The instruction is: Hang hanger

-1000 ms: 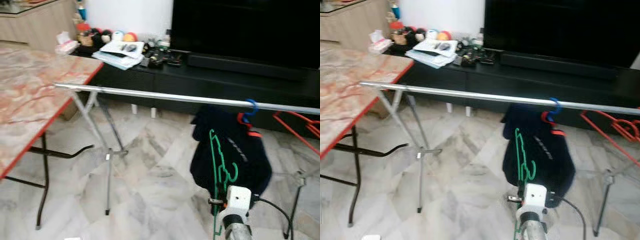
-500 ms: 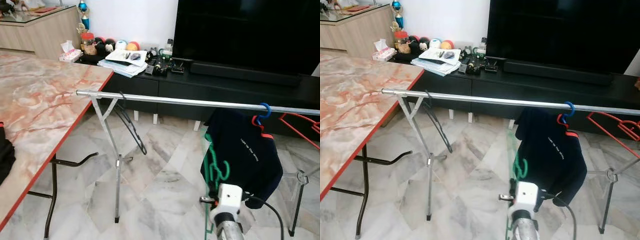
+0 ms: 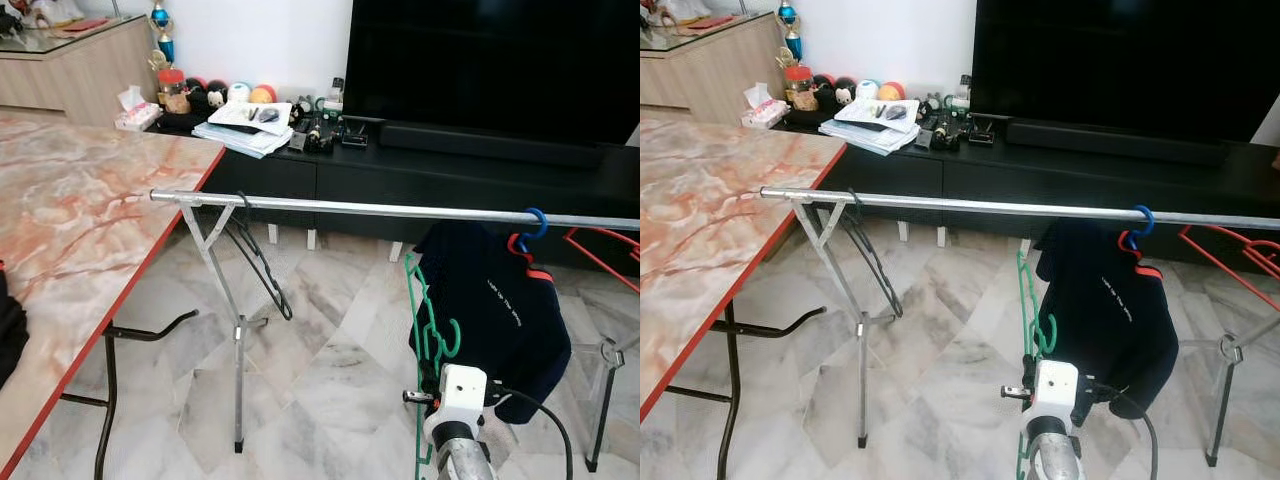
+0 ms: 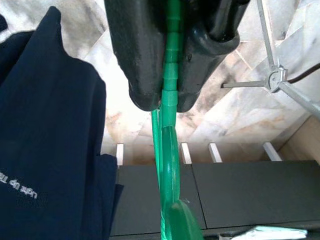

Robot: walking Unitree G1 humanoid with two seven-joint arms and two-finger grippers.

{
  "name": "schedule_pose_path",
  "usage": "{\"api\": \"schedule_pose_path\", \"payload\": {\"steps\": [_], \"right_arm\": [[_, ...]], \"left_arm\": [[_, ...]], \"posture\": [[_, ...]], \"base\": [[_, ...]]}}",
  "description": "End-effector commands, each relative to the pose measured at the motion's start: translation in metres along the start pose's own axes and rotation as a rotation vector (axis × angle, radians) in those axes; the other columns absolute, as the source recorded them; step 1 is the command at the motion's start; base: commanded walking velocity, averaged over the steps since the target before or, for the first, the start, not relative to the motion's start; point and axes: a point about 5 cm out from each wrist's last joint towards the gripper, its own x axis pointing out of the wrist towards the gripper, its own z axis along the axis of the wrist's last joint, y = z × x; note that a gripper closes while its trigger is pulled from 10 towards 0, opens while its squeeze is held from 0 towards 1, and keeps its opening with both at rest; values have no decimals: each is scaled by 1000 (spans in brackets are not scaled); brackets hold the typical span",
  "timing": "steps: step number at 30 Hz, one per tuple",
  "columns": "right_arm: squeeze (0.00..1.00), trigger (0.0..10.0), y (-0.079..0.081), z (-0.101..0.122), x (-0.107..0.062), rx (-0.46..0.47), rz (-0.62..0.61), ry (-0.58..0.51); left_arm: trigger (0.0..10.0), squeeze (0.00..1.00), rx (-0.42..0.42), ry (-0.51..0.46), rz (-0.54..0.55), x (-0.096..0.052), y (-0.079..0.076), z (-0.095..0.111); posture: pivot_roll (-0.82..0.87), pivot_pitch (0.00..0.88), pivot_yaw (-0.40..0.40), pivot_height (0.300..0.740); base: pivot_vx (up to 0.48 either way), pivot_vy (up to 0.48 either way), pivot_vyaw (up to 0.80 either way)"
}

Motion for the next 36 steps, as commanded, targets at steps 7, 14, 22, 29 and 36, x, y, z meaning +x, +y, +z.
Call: {"api": "schedule_pose_path", "payload": {"steps": [7,14,22,29,36], "right_arm": [[0,10000,0,6,4,-6,-7,-14],[0,10000,2,10,7,-18,-3,-28],[0,10000,-1,18,8,-14,-55,-78],[0,10000,-8,20,5,6,-140,-110],[0,10000,-10,30,10,11,-159,-151]], "left_arm": [[10000,0,-6,-11,-10,0,-2,1],[10000,0,-6,-31,-20,1,-5,6],[10000,0,13,-38,-31,2,-9,8],[10000,0,22,-32,-36,2,-10,6],[10000,0,32,-31,-39,2,-11,5]], "posture": [[14,77,3,740],[13,81,1,740],[16,84,-2,740],[19,85,-1,740],[22,77,-1,740]], "base": [[401,0,0],[422,0,0],[134,0,0],[0,0,0],[0,0,0]]}}
